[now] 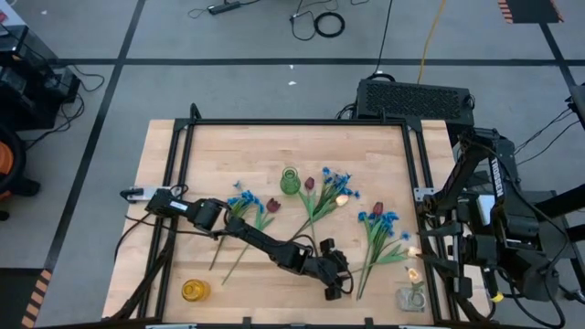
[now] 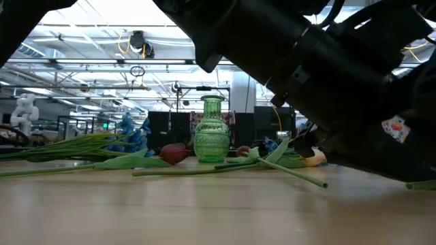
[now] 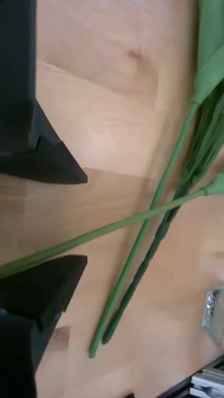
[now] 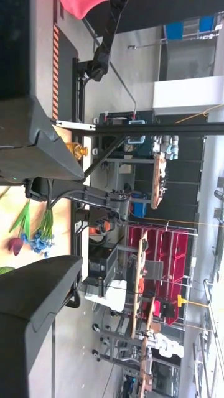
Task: Sort flowers into vase by color
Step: Put the bottom yellow flower into the transparent vase
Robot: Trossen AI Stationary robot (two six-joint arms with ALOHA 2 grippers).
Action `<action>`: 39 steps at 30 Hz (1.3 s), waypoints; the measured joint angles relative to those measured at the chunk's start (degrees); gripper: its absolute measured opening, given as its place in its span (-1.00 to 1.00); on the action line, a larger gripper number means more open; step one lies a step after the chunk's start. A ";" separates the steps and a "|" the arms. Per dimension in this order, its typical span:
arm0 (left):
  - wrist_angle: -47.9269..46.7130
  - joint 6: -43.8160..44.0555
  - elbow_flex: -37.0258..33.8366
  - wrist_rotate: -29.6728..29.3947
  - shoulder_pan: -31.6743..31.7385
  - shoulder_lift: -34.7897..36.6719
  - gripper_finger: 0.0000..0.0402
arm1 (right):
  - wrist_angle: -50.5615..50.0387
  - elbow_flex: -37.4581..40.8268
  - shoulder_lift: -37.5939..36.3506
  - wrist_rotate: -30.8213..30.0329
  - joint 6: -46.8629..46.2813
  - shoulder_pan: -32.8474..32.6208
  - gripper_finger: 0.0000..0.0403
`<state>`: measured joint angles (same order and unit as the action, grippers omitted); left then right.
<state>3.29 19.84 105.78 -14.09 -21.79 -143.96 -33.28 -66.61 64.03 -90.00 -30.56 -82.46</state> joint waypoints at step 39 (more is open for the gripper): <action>-19.69 0.67 -0.02 -11.95 -0.64 16.63 -0.95 | 1.88 -0.09 2.71 0.07 -0.18 -0.04 0.01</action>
<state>-16.41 20.50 105.75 -26.04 -22.43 -127.33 -31.40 -66.70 66.74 -89.93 -30.74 -82.50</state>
